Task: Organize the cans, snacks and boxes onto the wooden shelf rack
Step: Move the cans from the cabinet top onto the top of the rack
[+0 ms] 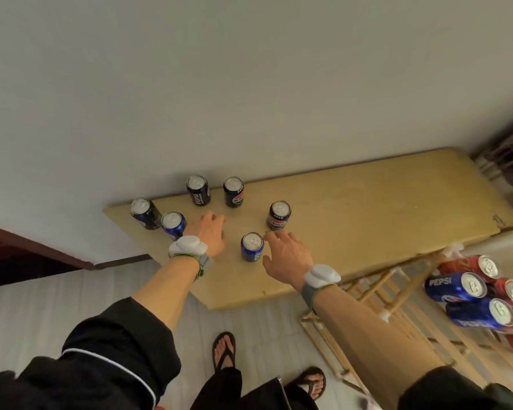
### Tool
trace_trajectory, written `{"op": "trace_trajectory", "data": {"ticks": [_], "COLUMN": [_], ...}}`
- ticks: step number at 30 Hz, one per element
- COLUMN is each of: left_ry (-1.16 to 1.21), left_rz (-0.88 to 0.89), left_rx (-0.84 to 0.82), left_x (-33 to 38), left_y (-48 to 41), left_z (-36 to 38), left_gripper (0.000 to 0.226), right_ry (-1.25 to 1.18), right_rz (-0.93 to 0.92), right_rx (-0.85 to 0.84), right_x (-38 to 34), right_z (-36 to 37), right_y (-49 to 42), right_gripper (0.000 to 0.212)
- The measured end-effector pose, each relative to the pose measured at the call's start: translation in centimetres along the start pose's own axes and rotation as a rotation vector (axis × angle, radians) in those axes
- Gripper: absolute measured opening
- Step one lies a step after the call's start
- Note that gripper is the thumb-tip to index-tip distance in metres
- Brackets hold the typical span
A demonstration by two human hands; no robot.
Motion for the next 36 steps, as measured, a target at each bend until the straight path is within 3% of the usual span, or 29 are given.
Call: {"op": "trace_trajectory", "data": {"ticks": [9, 13, 17, 21, 30, 36], "left_ry": [-0.011, -0.024, -0.055, 0.016, -0.017, -0.088], "left_rz": [0.029, 0.022, 0.052, 0.111, 0.410, 0.675], "left_rx": [-0.124, -0.180, -0.134, -0.194, -0.192, -0.196], "left_x": [-3.4, -3.6, -3.2, -1.6, 10.5, 24.3], "left_y": [-4.3, -5.5, -5.9, -5.4, -1.6, 2.1], "left_z": [3.1, 4.3, 4.8, 4.2, 3.0, 3.6], "left_gripper": [0.063, 0.063, 0.054, 0.063, 0.072, 0.075], "right_ry": [-0.055, -0.105, -0.147, -0.240, -0.370, -0.389], "right_rz": [0.104, 0.132, 0.162, 0.204, 0.321, 0.506], "right_rx": [-0.143, -0.167, -0.114, -0.090, 0.068, 0.184], "right_x": [-2.7, -2.6, -2.3, -0.7, 7.4, 16.1], "right_z": [3.7, 5.7, 6.8, 6.2, 1.6, -0.5], "right_y": [-4.9, -6.0, -6.5, -5.2, 4.4, 14.6], "right_gripper": [0.070, 0.067, 0.060, 0.060, 0.070, 0.077]}}
Point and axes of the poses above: each hand's wrist, its own y-axis away from the middle knuckle, its own z-axis out of the palm, x = y × z, the point moved 4 cm from there along -y, towards the middle knuckle, and after that the axes turned 6 degrees about y, right-handed, at the moved point
